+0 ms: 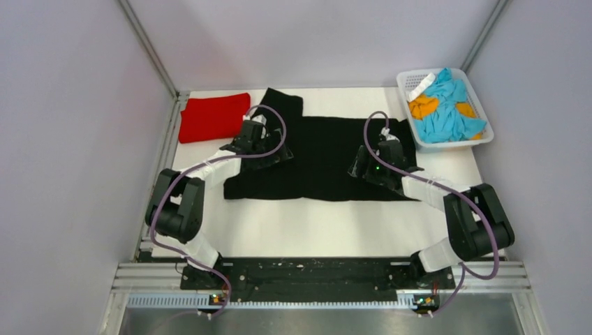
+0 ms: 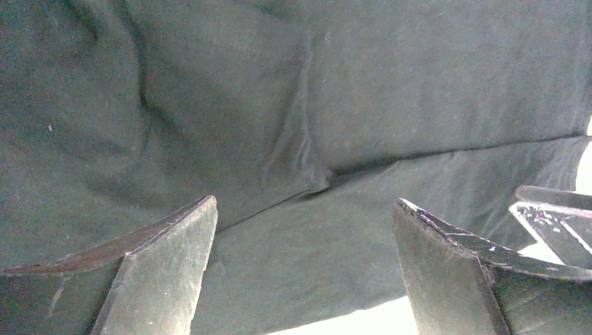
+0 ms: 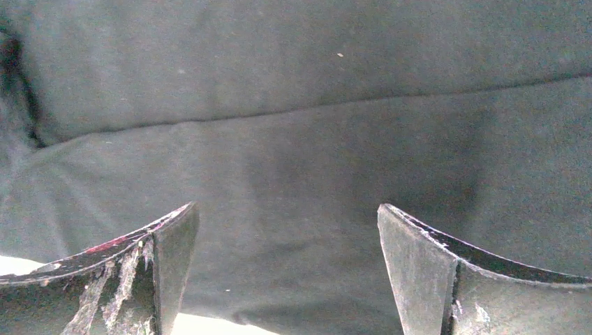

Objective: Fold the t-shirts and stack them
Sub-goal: Fold the flattened tshirt in 1/3 of the way

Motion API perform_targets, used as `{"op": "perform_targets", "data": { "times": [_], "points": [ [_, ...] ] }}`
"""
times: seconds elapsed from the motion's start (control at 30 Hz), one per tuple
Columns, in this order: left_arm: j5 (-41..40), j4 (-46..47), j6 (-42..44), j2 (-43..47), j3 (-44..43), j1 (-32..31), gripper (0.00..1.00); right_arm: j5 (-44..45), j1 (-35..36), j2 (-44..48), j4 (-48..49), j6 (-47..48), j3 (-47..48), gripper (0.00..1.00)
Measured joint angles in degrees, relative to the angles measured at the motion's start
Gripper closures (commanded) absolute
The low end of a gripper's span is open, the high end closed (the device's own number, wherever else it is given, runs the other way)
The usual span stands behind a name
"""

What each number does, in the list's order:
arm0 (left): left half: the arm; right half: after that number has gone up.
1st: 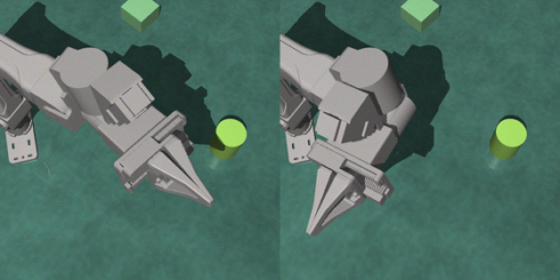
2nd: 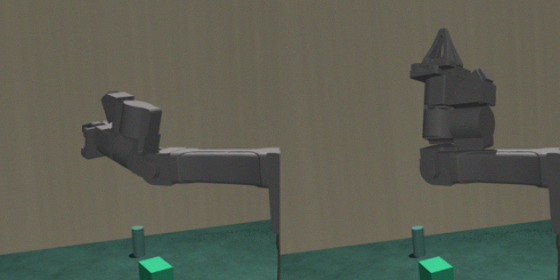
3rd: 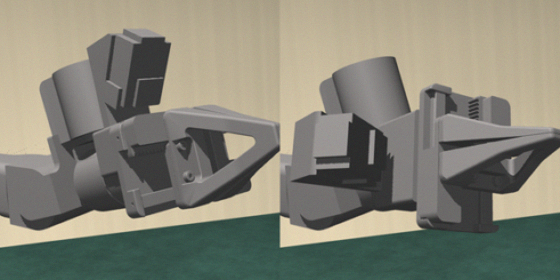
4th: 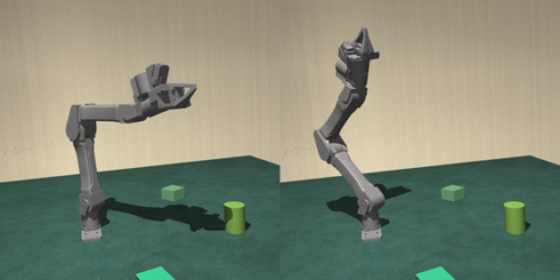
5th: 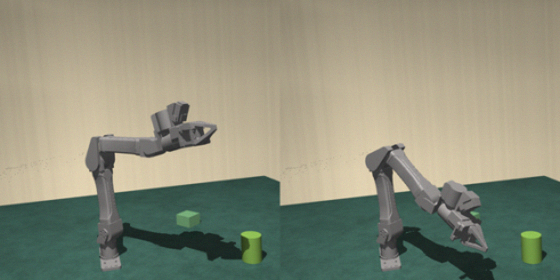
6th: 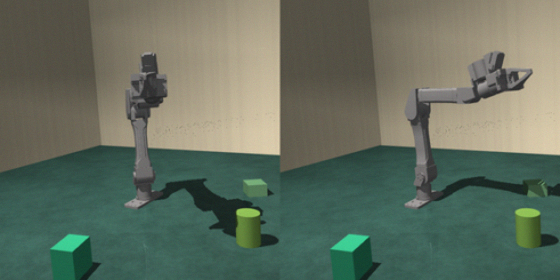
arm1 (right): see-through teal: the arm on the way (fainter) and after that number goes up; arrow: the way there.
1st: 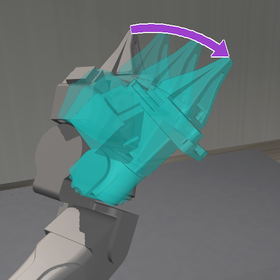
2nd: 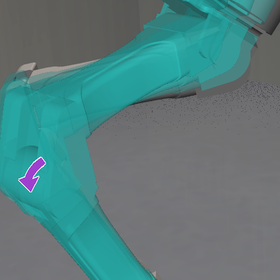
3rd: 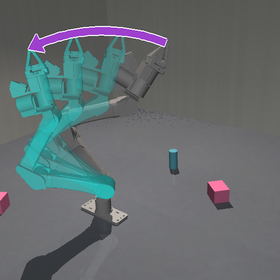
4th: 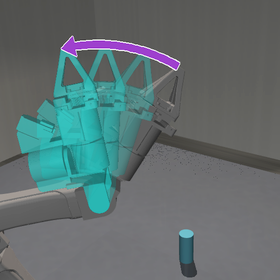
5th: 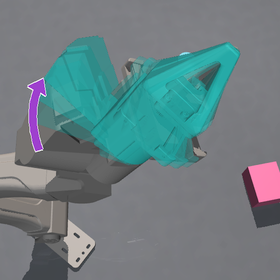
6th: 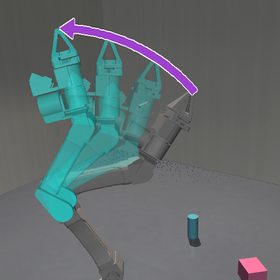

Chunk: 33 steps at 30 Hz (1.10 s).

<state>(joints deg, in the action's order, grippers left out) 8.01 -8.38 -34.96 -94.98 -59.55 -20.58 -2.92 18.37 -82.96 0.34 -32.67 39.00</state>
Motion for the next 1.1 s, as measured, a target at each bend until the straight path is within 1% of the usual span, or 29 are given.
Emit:
{"op": "perform_targets", "data": {
  "times": [0.1,0.2,0.3,0.37,0.47,0.63,0.8,0.93,1.1],
  "points": [
    [1.3,2.7,-1.2,-0.5,3.6,0.2,0.01,0.9,0.2,-2.1,0.6,-0.5,-0.2,0.05],
    [1.4,5.2,-2.8,-0.5,8.9,-0.2,0.01,1.5,0.3,-1.4,2.3,-2.0,-1.7,0.05],
    [1.1,7.6,-5.1,2.5,12.8,-1.3,0.01,1.8,0.3,1.8,4.2,-4.4,-5.5,0.05],
    [-0.9,8.5,-6.6,5.1,15.6,-3.2,0.01,1.8,0.3,5.2,3.0,-5.8,-7.9,0.05],
    [-4.2,6.7,-9.0,10.5,20.2,-7.7,0.01,1.9,0.4,13.0,-2.0,-7.6,-12.2,0.05],
    [-8.2,3.0,-14.9,21.9,29.0,-14.7,0.01,-0.2,0.6,28.3,-14.3,-10.9,-18.1,0.05],
    [-9.5,-0.8,-19.2,30.2,33.9,-17.2,0.01,-2.0,1.4,39.2,-28.5,-13.6,-19.6,0.05],
    [-8.3,-1.6,-20.8,33.2,35.6,-18.4,0.01,-3.2,2.6,43.5,-36.3,-15.1,-19.8,0.04],
    [-8.8,-6.3,-24.4,37.5,36.8,-21.6,0.01,-2.6,5.6,43.8,-41.1,-16.7,-18.9,0.04]
  ]
}}
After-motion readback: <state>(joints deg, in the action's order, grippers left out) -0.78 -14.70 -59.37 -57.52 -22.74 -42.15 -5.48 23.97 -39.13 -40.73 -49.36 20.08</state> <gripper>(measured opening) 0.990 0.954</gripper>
